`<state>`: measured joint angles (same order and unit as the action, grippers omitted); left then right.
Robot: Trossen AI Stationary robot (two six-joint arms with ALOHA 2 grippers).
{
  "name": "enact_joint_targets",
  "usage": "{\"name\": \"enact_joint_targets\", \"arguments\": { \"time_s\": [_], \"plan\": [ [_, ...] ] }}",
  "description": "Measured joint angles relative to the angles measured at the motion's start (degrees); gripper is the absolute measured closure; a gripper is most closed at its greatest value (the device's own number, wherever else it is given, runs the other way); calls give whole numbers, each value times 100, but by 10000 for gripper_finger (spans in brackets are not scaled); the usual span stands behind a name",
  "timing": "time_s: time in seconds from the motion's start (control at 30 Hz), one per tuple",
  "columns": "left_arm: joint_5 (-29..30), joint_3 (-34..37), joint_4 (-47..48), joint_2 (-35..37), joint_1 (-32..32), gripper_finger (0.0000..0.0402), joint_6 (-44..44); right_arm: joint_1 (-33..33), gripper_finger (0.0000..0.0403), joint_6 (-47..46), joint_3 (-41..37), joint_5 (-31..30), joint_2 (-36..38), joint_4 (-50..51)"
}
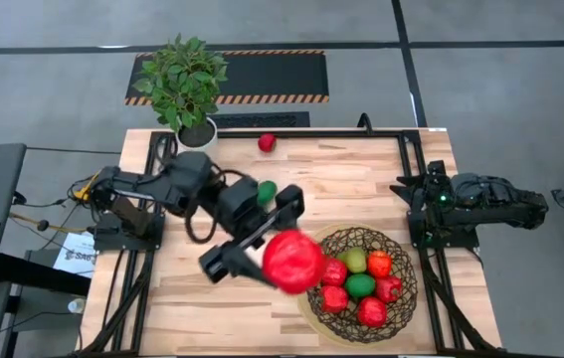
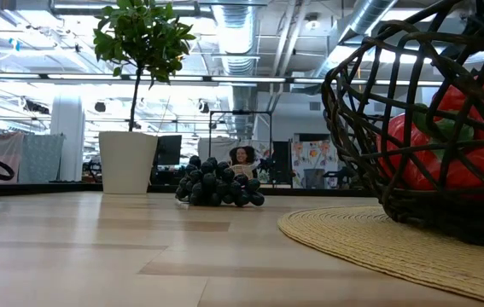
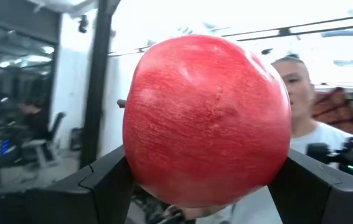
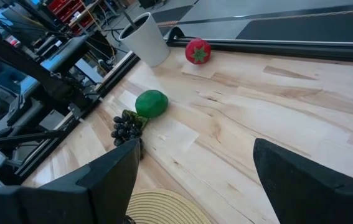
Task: Build produce basket
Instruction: Put the red apple into the black wire basket
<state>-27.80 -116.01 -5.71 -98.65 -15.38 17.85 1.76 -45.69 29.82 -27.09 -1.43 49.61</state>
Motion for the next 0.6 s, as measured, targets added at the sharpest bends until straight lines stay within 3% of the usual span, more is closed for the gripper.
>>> {"name": "enact_joint_targets", "arguments": {
  "time_s": [0.3,0.6],
  "plan": [
    [4,2,-36,0,-594,120,-126,2,69,-3,0,0,0,2],
    [974,1,48,-28,-1040,120,-436,2,69,-5,0,0,0,2]
  ]
}}
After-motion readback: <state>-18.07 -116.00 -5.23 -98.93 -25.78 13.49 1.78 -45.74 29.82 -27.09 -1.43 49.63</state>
